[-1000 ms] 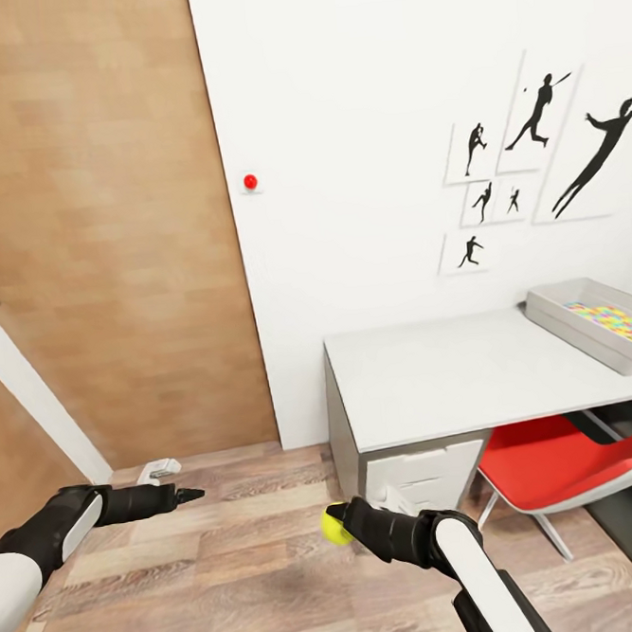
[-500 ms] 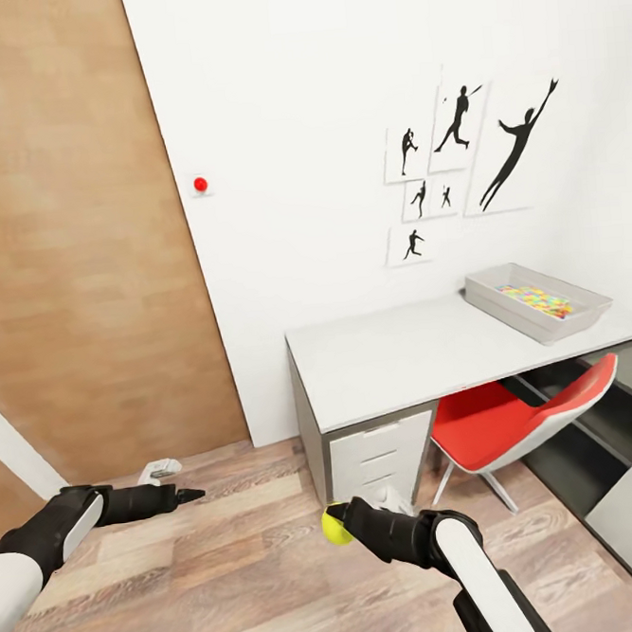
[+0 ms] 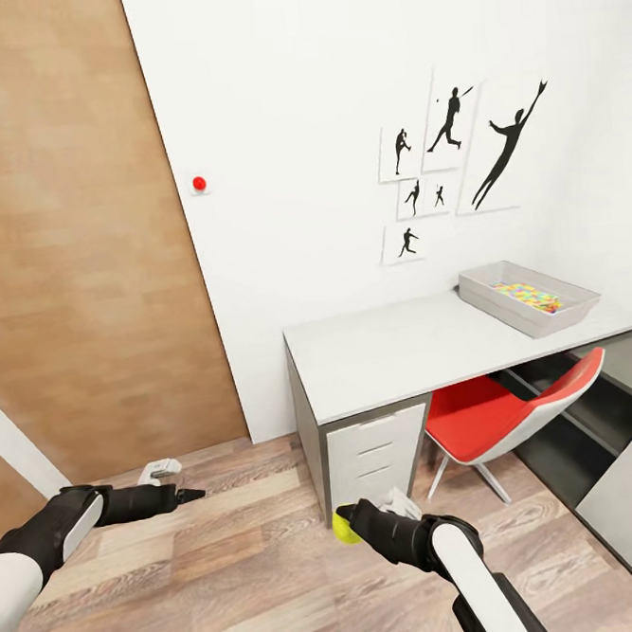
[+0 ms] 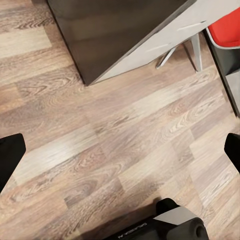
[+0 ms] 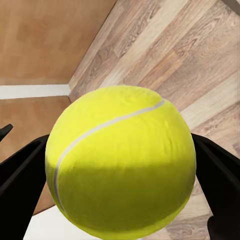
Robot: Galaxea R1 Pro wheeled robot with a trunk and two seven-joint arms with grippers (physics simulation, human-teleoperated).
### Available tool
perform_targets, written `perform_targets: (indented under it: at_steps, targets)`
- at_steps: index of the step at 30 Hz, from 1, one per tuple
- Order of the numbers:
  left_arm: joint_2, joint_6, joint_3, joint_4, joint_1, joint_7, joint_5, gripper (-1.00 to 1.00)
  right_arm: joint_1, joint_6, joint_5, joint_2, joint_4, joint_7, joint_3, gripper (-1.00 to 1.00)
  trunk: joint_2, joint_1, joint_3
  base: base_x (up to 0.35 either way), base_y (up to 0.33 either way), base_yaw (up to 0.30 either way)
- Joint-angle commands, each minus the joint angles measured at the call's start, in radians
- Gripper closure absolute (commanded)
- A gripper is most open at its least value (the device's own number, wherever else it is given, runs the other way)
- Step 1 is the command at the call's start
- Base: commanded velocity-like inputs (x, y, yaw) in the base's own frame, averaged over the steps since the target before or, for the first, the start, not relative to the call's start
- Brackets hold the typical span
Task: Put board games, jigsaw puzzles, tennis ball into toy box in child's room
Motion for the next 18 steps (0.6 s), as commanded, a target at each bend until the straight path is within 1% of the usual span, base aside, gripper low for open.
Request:
perform_targets:
  at_steps: [1,4,11,18]
  targets:
    - [0.001,0.008,-0.005,-0.001,-0.001,0.001,0.009,-1.00,-0.001,0.000,-0.010,0.001,-0.002,-0.010,0.000,1.00,-0.002,0.001,-0.002,-0.001,0.000,-0.008]
    - [0.001,0.008,-0.004,-0.001,-0.001,0.001,0.009,-1.00,-0.001,0.000,-0.011,0.001,-0.002,-0.010,-0.002,1.00,-0.002,0.001,-0.001,0.000,0.000,-0.129]
    - [0.001,0.008,-0.005,-0.001,-0.001,0.001,0.009,-1.00,-0.001,0.001,-0.013,0.001,-0.002,-0.004,-0.001,1.00,-0.002,0.001,0.005,0.000,0.000,-0.210]
    - [0.001,0.008,-0.005,-0.001,-0.001,0.001,0.009,-1.00,-0.001,0.001,-0.012,0.000,-0.004,-0.004,-0.002,1.00,-0.002,0.001,0.005,0.000,0.000,-0.021]
